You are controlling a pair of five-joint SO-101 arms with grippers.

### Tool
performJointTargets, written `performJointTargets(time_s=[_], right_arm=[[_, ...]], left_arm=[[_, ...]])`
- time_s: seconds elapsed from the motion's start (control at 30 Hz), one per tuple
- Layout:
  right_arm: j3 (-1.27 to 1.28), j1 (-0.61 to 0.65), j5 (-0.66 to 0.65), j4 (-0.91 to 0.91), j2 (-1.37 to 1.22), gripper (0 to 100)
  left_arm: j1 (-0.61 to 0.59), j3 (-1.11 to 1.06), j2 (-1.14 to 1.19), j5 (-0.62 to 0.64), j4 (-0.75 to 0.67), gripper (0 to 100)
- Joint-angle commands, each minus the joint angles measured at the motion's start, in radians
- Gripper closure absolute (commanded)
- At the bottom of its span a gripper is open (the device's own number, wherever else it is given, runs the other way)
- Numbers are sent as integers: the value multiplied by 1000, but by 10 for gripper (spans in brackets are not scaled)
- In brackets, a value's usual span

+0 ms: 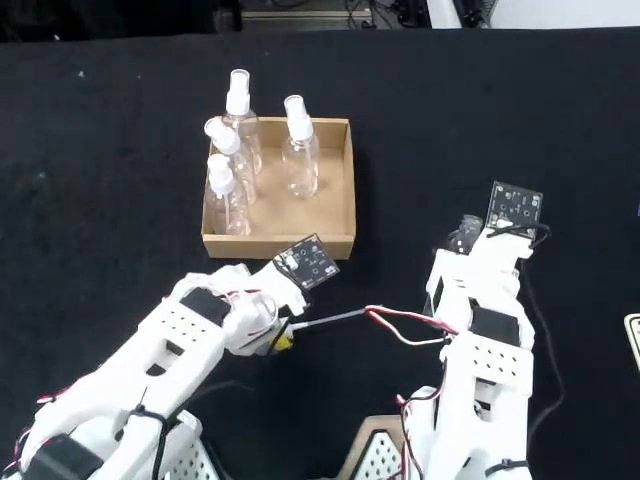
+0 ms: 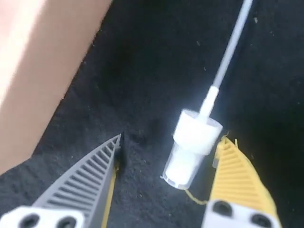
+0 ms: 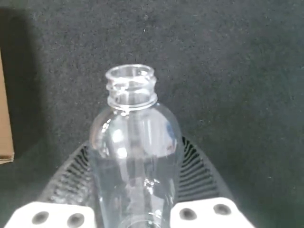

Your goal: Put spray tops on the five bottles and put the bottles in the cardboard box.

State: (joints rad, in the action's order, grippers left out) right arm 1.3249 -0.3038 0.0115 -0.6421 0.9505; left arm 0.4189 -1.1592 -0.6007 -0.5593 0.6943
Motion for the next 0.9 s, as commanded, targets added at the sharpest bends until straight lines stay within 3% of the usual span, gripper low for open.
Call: performJointTargets(time_s=[0.0,0.3,0.7,0.87], right_arm=[[-31,-18,6,25,39,988],[-30,-18,6,25,39,988],[-30,-20,6,25,39,988],[-28,-20,6,25,39,988]], left_arm=[[-1,15,6,11,-38,719],[104,-21,8,11,-35,720],[125,-65,-5,11,-21,861],[122,2,-5,8,137,937]])
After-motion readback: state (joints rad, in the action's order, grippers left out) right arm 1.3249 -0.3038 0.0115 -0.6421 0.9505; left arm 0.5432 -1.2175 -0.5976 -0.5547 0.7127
